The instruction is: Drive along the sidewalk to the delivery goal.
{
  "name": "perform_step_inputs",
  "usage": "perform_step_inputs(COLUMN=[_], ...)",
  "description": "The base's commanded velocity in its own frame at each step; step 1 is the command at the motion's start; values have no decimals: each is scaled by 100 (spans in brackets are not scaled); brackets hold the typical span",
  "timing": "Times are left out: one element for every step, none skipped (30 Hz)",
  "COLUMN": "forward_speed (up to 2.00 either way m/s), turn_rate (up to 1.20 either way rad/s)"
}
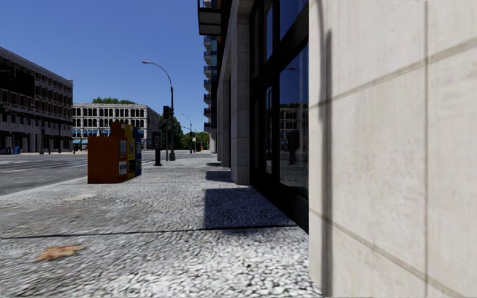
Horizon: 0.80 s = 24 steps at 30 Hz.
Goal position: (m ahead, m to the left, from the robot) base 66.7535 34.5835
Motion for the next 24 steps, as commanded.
perform_step_inputs(forward_speed=[107,107,107,107,107,107,107,107,107,107,107,107,107,107,107,107,107,107,107,107,107,107,107,107], turn_rate=[0,0,0,0,0,0,0,0,16,62,62,81,120,120,120,120,120,111,70,62,52,46,41,38])
